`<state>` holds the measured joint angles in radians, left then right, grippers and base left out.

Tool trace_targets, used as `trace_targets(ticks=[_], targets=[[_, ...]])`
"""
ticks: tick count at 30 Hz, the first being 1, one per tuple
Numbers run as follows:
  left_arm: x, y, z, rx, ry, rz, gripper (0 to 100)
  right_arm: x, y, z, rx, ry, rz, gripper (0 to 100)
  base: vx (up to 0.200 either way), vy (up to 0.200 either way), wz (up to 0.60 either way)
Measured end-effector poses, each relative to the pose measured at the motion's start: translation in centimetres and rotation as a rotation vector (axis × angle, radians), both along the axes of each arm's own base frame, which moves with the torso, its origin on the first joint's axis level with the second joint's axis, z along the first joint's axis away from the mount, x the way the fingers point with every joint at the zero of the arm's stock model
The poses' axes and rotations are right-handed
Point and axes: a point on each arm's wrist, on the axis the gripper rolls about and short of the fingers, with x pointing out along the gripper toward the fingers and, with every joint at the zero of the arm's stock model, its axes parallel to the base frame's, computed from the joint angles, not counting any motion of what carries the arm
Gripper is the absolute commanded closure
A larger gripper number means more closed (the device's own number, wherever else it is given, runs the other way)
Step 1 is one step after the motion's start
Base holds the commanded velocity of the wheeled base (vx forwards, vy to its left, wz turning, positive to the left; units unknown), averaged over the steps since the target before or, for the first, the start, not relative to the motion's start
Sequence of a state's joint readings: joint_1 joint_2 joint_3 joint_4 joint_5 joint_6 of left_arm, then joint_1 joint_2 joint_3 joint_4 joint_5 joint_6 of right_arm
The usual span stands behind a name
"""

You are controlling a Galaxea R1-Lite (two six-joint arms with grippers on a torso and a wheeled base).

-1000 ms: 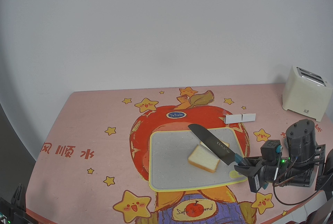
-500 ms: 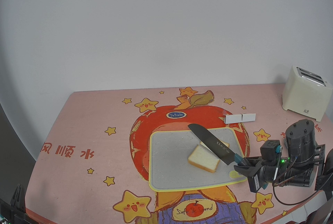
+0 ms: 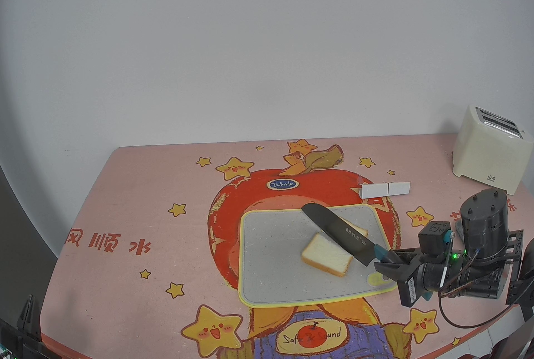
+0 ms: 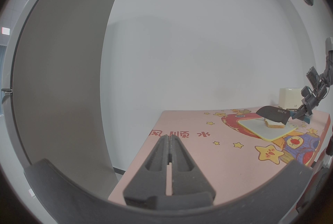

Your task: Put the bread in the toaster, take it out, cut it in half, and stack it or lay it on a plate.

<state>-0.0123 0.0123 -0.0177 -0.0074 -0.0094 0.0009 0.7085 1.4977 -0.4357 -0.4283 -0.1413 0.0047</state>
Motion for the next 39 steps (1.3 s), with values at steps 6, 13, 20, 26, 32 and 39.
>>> trace_targets(ticks=[6,13,20,26,32,39], targets=[[0.0,0.0,0.0,0.000,0.000,0.000,100,0.2,0.2,0.1,0.028,-0.035,0.001,100,0.000,0.000,0.00],[0.0,0.0,0.0,0.000,0.000,0.000,100,0.2,0.2,-0.1,0.023,-0.030,0.000,100,0.000,0.000,0.00],[0.0,0.0,0.0,0.000,0.000,0.000,100,0.2,0.2,-0.1,0.021,-0.032,-0.003,100,0.000,0.000,0.00],[0.0,0.0,0.0,0.000,0.000,0.000,100,0.1,0.0,0.6,0.038,-0.055,-0.007,100,0.000,0.000,0.00],[0.0,0.0,0.0,0.000,0.001,0.001,100,-0.2,-0.3,1.5,0.064,-0.088,-0.010,100,0.000,0.000,0.00],[0.0,0.0,0.0,0.000,0.001,0.000,100,-0.5,-1.0,2.7,0.094,-0.131,-0.028,100,0.000,0.000,0.00]])
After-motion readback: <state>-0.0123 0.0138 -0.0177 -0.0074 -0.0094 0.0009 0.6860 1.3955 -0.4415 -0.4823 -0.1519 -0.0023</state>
